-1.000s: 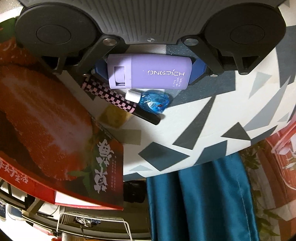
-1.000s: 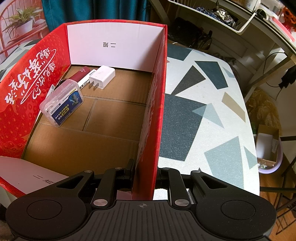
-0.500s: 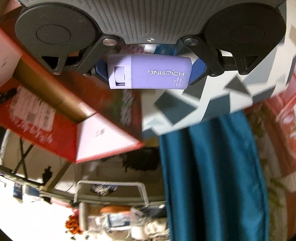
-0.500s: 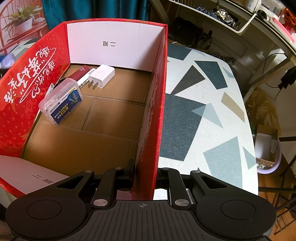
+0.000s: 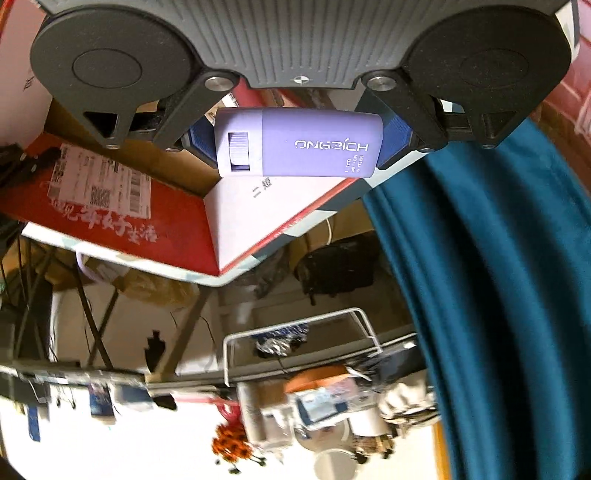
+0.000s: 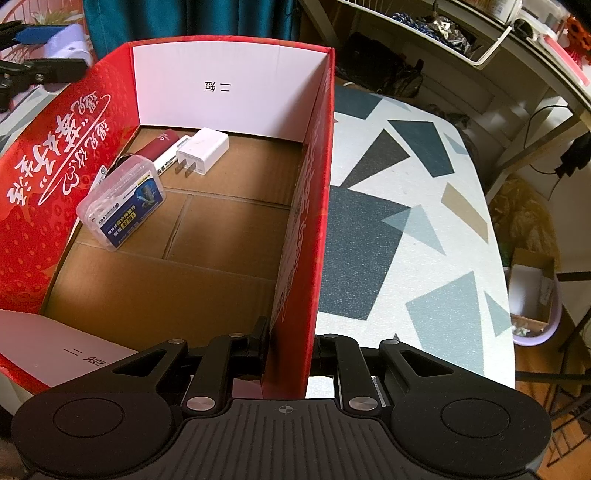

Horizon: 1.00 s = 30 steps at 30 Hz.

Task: Organize rigid objects
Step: 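Carry the lavender cylinder with the left tool and release it into the box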

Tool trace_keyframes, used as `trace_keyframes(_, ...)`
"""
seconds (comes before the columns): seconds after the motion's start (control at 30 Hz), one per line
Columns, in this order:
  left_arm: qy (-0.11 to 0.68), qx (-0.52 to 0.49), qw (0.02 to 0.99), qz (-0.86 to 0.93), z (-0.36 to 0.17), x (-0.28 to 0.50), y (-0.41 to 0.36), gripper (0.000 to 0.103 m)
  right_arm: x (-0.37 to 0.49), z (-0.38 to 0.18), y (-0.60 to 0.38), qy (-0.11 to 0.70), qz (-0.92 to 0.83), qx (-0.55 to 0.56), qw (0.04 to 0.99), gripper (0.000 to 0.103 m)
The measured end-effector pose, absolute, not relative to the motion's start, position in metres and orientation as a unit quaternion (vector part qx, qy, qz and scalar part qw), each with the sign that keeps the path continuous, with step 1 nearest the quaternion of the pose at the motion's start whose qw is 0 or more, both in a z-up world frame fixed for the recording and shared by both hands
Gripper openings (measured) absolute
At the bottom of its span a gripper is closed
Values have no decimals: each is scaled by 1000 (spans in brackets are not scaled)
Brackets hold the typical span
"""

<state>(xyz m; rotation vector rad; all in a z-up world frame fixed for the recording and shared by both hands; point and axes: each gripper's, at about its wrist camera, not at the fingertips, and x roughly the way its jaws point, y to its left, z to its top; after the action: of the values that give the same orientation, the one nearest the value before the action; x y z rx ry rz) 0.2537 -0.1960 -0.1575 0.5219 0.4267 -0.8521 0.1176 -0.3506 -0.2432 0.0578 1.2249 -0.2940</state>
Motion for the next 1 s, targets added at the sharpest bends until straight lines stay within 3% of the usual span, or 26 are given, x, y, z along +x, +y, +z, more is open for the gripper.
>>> trace_keyframes(1.0, 227, 324, 825, -404, -184, 264, -217, 91, 118, -243, -351, 573, -137, 27, 808, 16)
